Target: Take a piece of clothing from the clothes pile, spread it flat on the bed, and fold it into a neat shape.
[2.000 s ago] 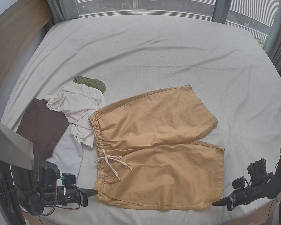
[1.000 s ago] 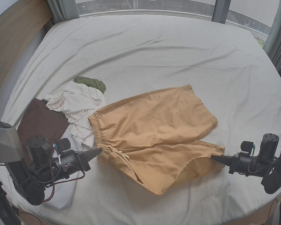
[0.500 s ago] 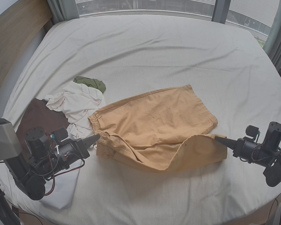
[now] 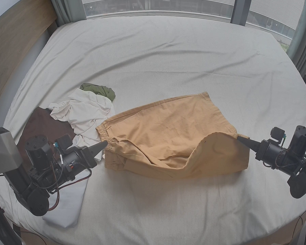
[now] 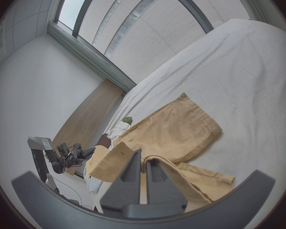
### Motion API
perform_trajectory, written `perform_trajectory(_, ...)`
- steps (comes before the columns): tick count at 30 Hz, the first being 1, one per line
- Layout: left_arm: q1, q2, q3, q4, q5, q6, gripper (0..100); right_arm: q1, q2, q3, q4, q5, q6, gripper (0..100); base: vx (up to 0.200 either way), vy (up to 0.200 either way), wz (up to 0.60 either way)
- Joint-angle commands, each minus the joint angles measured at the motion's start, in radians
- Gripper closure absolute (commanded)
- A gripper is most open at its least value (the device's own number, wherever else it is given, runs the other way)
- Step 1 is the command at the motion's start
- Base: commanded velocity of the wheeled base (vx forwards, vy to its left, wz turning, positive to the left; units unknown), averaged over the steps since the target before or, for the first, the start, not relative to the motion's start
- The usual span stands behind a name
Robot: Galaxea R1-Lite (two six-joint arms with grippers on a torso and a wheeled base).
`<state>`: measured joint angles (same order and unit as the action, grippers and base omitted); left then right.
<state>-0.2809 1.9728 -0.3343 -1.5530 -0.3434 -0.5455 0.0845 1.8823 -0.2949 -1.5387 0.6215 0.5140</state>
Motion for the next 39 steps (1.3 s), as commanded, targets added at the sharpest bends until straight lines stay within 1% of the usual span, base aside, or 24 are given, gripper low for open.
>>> perform_trajectory(1,-0.003,-0.002,0.0,-0.001,0.0,-0.001,100,0.003,-0.017,-0.026,0.0,-0.009,0.009,100,0.0,0.0,0.0)
perform_trajectory(5,-0.003,0.0,0.0,-0.001,0.006,-0.001,100,0.001,-0.015,-0.084,0.005,-0.011,0.034,100,0.0,0.0,0.0)
perform_trajectory(9,-0.001,0.003,-0.006,0.001,0.02,-0.002,100,0.0,-0.012,-0.113,0.008,-0.011,0.035,100,0.0,0.0,0.0)
perform_trajectory(14,0.0,0.015,-0.039,0.002,0.058,-0.005,100,-0.002,-0.008,-0.155,0.009,-0.011,0.035,100,0.0,0.0,0.0)
perform_trajectory(18,0.0,0.015,-0.043,0.004,0.06,-0.005,100,-0.011,0.001,-0.19,0.019,-0.011,0.043,100,0.0,0.0,0.0)
perform_trajectory(19,0.002,0.015,-0.046,0.002,0.061,-0.005,100,-0.015,0.009,-0.23,0.066,-0.011,0.044,100,0.0,0.0,0.0)
perform_trajectory(21,0.002,0.015,-0.054,0.002,0.061,-0.005,100,-0.022,0.012,-0.268,0.106,-0.011,0.044,100,0.0,0.0,0.0)
perform_trajectory(28,0.003,0.015,-0.057,0.004,0.069,-0.005,100,-0.037,0.058,-0.379,0.143,-0.011,0.044,100,0.0,0.0,0.0)
perform_trajectory(34,0.006,0.018,-0.058,0.004,0.081,-0.004,100,-0.035,0.095,-0.448,0.187,-0.011,0.044,100,0.0,0.0,0.0)
perform_trajectory(39,0.015,0.014,-0.058,0.005,0.081,-0.005,100,-0.026,0.113,-0.543,0.241,-0.011,0.044,100,0.0,0.0,0.0)
